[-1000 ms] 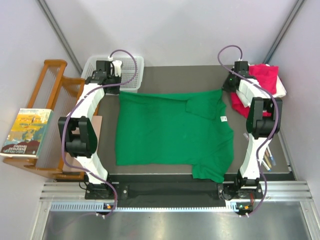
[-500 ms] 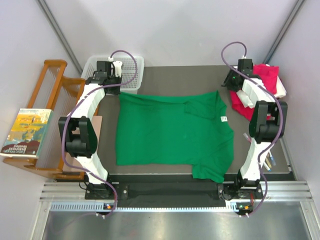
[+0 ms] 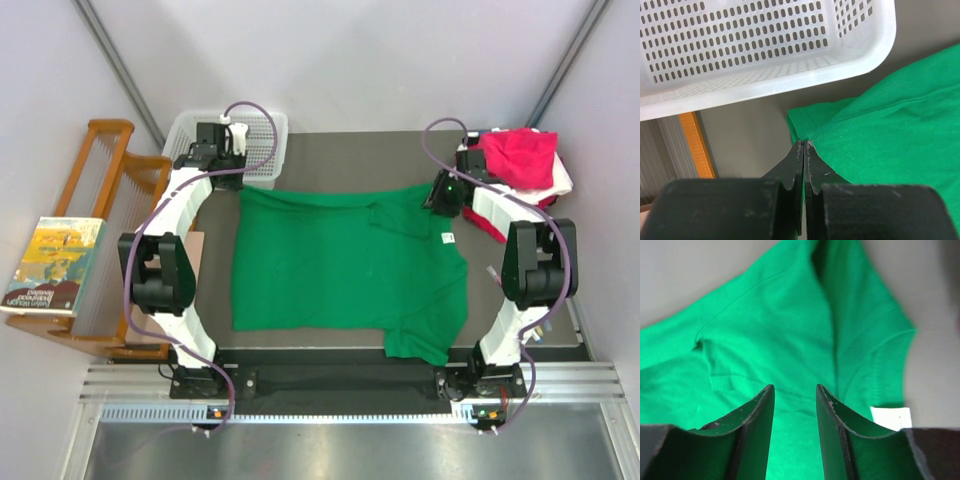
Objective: Fold and stack the t-shirts
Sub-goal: Flatten the tshirt out
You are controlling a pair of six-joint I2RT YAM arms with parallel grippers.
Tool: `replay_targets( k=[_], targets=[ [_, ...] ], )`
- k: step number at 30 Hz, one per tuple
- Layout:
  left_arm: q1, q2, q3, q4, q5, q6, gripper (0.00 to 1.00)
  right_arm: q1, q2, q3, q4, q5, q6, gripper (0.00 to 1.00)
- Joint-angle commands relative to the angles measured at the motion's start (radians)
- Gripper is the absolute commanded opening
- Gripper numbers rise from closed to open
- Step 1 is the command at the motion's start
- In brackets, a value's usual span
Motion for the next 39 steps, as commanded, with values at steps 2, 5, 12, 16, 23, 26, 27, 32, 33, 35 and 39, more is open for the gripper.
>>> replay_targets(
  k=[2,5,12,16,23,26,27,32,33,35,39],
  targets=[
    [-0.011,-0.048,-0.008,0.026,-0.001,-0.011,0.0,0.042,-0.024,-0.018,0.05,-0.009,-0.006,0.37],
    [-0.012,-0.049,-0.008,0.026,-0.003,-0.013,0.0,0.045,-0.033,-0.055,0.064,0.002,-0.003,0.36],
    [-0.015,-0.049,-0.012,0.026,-0.01,-0.008,0.0,0.047,-0.093,-0.13,0.062,0.028,-0.011,0.35],
    [-0.015,-0.054,-0.017,0.026,-0.006,-0.008,0.0,0.045,-0.106,-0.153,0.064,0.037,-0.018,0.35],
    [-0.017,-0.059,-0.018,0.026,-0.006,-0.008,0.0,0.047,-0.114,-0.173,0.068,0.037,-0.017,0.34],
    [-0.017,-0.059,-0.015,0.028,-0.006,-0.009,0.0,0.045,-0.111,-0.176,0.067,0.038,-0.017,0.34],
    [-0.017,-0.059,-0.015,0.026,-0.006,-0.008,0.0,0.045,-0.11,-0.178,0.067,0.038,-0.018,0.34],
    [-0.018,-0.06,-0.011,0.026,-0.003,-0.011,0.0,0.047,-0.113,-0.186,0.065,0.051,-0.021,0.34],
    [-0.018,-0.06,-0.011,0.028,-0.001,-0.013,0.0,0.045,-0.111,-0.186,0.064,0.054,-0.023,0.34],
    [-0.018,-0.062,-0.011,0.026,-0.001,-0.011,0.0,0.045,-0.114,-0.187,0.062,0.055,-0.026,0.33],
    [-0.018,-0.065,-0.014,0.028,-0.001,-0.011,0.0,0.047,-0.114,-0.19,0.059,0.061,-0.031,0.33]
  ],
)
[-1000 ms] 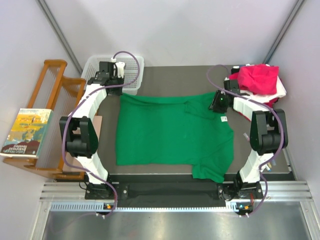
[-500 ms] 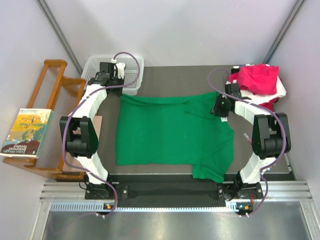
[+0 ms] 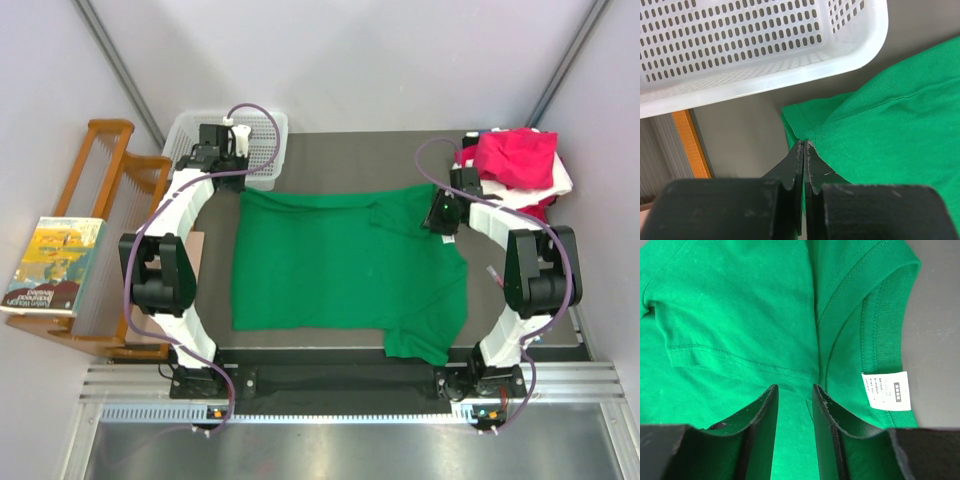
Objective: Fold and stack the t-shirts
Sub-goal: Flatten the tshirt out
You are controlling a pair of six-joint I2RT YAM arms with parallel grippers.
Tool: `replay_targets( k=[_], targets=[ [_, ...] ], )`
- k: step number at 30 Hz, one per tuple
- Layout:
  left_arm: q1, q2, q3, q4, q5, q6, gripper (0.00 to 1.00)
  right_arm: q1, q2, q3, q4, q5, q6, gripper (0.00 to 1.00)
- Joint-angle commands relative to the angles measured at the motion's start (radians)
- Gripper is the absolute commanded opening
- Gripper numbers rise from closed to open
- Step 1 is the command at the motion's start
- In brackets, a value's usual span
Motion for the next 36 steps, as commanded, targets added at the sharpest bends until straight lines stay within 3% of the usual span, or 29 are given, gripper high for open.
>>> replay_targets(
  k=[1,24,27,34,36],
  targets=[
    [-0.003,-0.06,0.002,0.027,0.002,-0.01,0.0,0.003,-0.05,-0.016,0.019,0.023,-0.023,0.33],
    [-0.003,-0.067,0.0,0.027,0.002,-0.008,0.0,-0.009,0.048,0.04,0.034,0.015,-0.014,0.32],
    [-0.003,-0.069,-0.003,0.028,0.002,-0.011,0.0,-0.012,0.068,0.057,0.033,0.012,-0.014,0.26],
    [-0.003,-0.069,-0.014,0.027,-0.005,-0.007,0.0,-0.014,0.089,0.089,0.033,0.001,-0.008,0.01],
    [-0.003,-0.069,-0.014,0.027,-0.005,-0.004,0.0,-0.014,0.088,0.09,0.033,0.0,-0.008,0.0]
  ],
)
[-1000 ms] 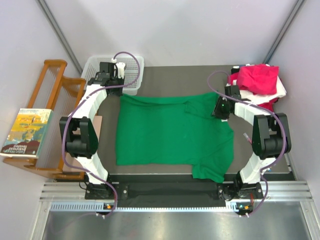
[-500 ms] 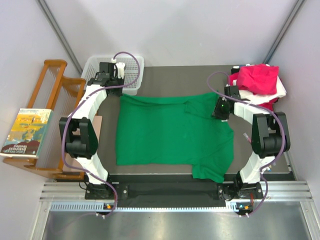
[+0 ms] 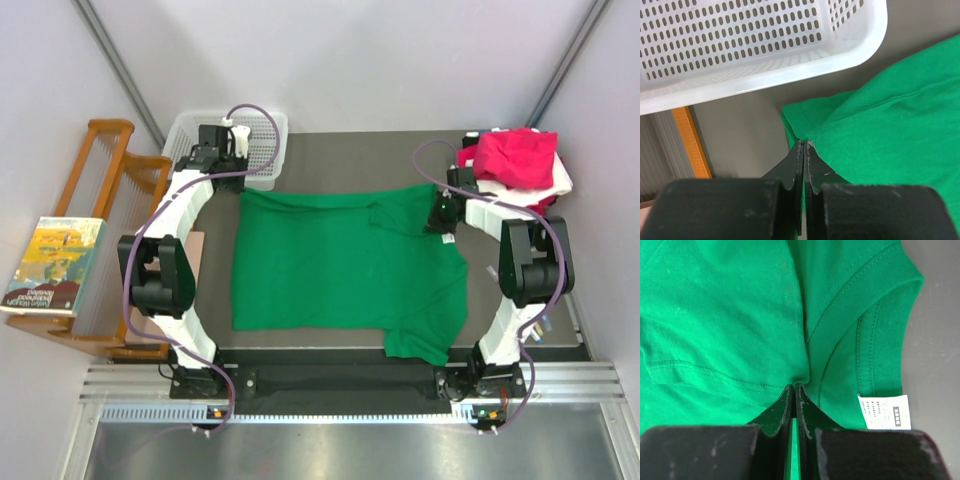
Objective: Fold and stack the t-shirts
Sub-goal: Flatten the tshirt out, then fold the tshirt
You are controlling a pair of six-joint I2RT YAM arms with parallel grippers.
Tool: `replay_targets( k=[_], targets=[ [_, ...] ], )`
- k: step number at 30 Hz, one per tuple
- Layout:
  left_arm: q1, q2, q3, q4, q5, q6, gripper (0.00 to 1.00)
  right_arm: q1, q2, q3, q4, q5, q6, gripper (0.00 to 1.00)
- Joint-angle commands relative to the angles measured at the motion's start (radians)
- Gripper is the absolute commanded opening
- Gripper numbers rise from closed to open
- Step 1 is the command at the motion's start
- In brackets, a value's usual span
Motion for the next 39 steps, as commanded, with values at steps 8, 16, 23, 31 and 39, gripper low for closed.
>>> replay_targets(
  k=[8,16,23,31,39],
  targets=[
    [-0.003,-0.056,-0.01,0.028,0.001,-0.006,0.0,-0.008,-0.066,0.127,0.007,-0.036,0.011,0.0],
    [-0.003,-0.042,-0.037,0.037,-0.037,0.008,0.0,-0.046,-0.065,0.348,-0.06,-0.08,0.037,0.0],
    [-0.003,-0.008,-0.03,0.019,-0.068,0.022,0.0,-0.056,-0.112,0.371,-0.085,-0.083,0.04,0.0],
    [-0.003,-0.001,-0.034,0.016,-0.076,0.028,0.0,-0.082,-0.221,0.325,-0.086,-0.108,0.048,0.0],
    [-0.003,-0.016,-0.036,0.017,-0.071,0.026,0.0,-0.082,-0.347,0.278,-0.102,-0.094,0.043,0.0]
  ],
)
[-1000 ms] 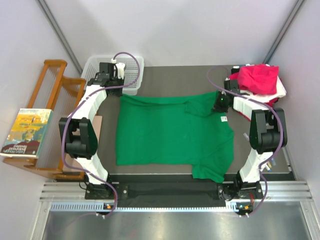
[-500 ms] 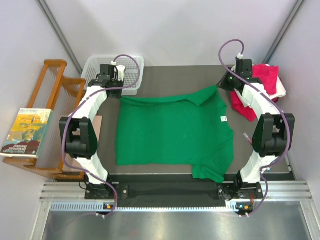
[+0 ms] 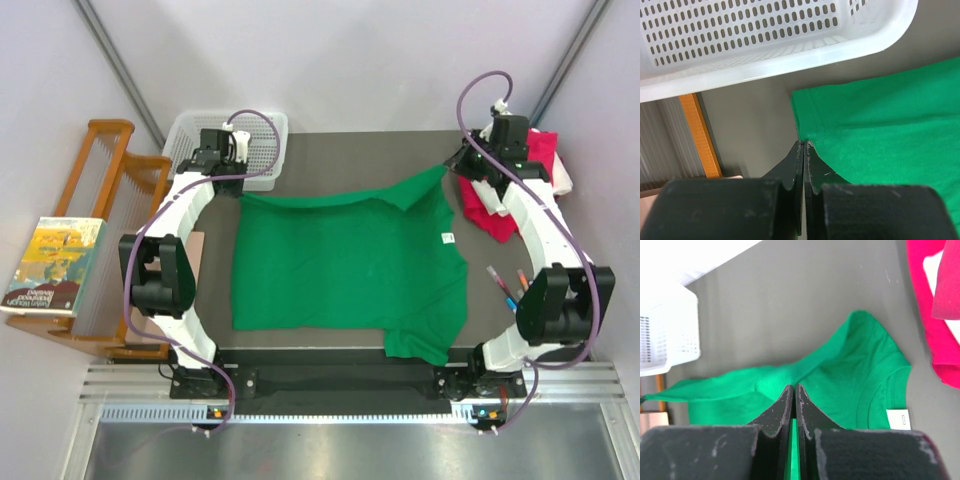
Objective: Fold and stack the t-shirts
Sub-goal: Fold the tshirt
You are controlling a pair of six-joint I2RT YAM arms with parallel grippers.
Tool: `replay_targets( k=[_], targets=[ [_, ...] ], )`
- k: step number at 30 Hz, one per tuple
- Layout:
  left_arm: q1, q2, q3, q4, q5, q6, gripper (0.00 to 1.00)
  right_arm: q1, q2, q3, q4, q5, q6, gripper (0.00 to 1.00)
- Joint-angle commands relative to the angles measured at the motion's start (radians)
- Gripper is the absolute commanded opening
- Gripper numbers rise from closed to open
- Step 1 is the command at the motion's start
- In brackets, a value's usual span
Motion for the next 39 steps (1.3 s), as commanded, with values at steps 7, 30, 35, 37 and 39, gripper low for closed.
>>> replay_targets(
  k=[7,30,35,37,39],
  targets=[
    [-0.003,-0.041,-0.006,0.007,0.007,0.004,0.0,-0.005,-0.153,-0.053,-0.003,0.016,0.001,0.0],
    [-0.003,-0.183,-0.191,-0.003,0.048,0.022,0.0,-0.04,-0.359,-0.288,-0.062,0.032,-0.013,0.0],
    [-0.003,-0.193,-0.257,0.007,0.056,0.022,0.0,-0.04,-0.422,-0.356,-0.085,0.038,-0.017,0.0],
    [-0.003,-0.195,-0.267,0.011,0.056,0.021,0.0,-0.039,-0.46,-0.384,-0.089,0.044,-0.021,0.0],
    [-0.003,-0.198,-0.277,0.013,0.057,0.019,0.0,-0.039,-0.489,-0.429,-0.094,0.053,-0.025,0.0]
  ],
)
